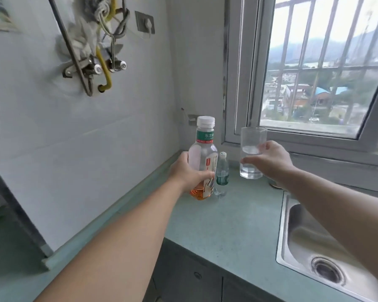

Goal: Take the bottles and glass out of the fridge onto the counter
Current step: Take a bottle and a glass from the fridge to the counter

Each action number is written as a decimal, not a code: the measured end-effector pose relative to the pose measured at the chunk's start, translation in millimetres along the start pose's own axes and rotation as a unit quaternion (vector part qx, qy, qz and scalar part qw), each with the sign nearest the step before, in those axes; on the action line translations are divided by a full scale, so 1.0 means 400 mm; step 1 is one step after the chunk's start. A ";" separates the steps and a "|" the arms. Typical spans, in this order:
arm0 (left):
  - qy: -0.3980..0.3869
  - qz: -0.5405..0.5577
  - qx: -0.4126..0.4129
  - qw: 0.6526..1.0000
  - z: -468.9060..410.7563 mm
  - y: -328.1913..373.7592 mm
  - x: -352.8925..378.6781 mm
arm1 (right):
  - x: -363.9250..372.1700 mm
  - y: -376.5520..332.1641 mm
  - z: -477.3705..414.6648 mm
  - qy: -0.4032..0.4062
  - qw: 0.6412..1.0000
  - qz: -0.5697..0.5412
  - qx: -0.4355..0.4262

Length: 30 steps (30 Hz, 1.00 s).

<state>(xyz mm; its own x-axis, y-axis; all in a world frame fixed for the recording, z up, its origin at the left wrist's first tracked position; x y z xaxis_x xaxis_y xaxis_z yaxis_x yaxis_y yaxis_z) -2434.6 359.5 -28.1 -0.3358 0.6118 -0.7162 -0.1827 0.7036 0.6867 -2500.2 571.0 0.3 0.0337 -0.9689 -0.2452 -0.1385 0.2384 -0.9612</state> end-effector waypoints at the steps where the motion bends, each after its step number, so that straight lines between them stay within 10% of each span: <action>1: -0.007 -0.002 0.000 1.000 -0.029 0.003 0.023 | -0.001 0.016 -0.025 0.005 1.000 0.003 0.006; 18: -0.106 0.023 -0.002 0.994 -0.538 -0.130 0.331 | 0.165 0.282 -0.454 0.070 0.994 0.008 0.082; 30: -0.079 0.003 -0.117 0.990 -0.574 -0.361 0.307 | 0.348 0.393 -0.521 -0.052 0.993 0.052 0.090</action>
<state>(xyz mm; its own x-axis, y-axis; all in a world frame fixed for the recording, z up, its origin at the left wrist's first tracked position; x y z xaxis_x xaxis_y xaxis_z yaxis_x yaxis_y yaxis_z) -2661.4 250.0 -186.5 -0.1918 0.6782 -0.7094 -0.3956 0.6080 0.6883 -2723.8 459.8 -158.6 0.1325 -0.9286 -0.3465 0.0321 0.3534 -0.9349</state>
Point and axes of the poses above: each hand's wrist, its own z-axis away from the middle knuckle, its own x-axis out of the palm, y = z × x, the point moved 3 cm from there along -z, towards the middle knuckle, and after that the axes turned 13 degrees about -z, right-handed, at the moved point
